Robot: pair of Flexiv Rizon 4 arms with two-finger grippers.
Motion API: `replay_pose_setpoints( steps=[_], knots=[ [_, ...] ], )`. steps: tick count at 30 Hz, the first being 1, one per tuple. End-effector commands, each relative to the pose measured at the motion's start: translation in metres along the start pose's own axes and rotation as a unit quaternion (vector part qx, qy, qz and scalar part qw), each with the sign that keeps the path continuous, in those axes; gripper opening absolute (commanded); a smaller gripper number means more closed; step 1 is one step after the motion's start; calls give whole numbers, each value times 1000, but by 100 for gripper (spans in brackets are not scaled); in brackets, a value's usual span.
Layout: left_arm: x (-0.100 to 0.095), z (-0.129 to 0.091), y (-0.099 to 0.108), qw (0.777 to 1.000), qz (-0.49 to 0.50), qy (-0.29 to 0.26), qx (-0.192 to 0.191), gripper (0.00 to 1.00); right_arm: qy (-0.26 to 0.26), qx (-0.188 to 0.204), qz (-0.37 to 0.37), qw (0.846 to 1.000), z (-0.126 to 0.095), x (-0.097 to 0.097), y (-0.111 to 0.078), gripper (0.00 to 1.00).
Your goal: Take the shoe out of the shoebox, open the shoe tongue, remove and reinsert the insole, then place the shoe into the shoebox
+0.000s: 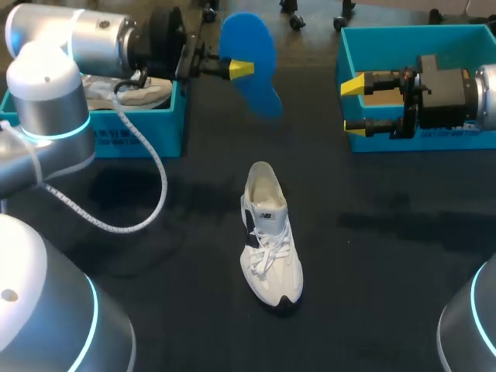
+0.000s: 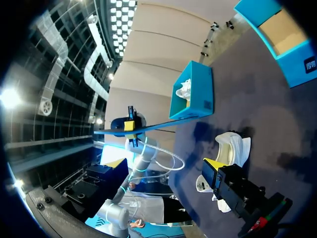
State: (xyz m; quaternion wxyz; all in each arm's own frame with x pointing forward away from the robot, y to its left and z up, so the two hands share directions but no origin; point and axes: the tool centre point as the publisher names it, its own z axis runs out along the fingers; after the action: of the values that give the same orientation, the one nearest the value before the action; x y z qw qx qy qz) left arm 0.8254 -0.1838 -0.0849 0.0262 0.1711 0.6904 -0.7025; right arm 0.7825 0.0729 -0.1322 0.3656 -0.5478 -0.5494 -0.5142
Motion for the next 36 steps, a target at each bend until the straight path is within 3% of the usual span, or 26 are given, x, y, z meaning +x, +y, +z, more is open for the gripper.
replay_pose_setpoints(
  steps=[1, 3, 7, 13, 15, 17, 36],
  knots=[
    [8, -5, 6, 941, 337, -8, -18, 0, -2, -1, 0, 1000, 1, 0, 0, 100],
    [8, -6, 11, 927, 373, -19, -43, 0, -2, -1, 0, 1000, 1, 0, 0, 100],
    [8, -7, 11, 895, 442, -27, -59, 0, -2, -1, 0, 1000, 1, 0, 0, 100],
    [7, -11, 10, 798, 596, -15, -88, 0, -2, -1, 0, 1000, 1, 0, 0, 100],
    [4, -13, 12, 774, 621, -21, -123, 0, -2, -1, 0, 1000, 1, 0, 0, 100],
    [4, -14, 14, 766, 626, -36, -144, 0, -2, -1, 0, 1000, 1, 0, 0, 100],
    [4, -14, 14, 766, 626, -36, -144, 0, -2, -1, 0, 1000, 1, 0, 0, 100]
  ],
)
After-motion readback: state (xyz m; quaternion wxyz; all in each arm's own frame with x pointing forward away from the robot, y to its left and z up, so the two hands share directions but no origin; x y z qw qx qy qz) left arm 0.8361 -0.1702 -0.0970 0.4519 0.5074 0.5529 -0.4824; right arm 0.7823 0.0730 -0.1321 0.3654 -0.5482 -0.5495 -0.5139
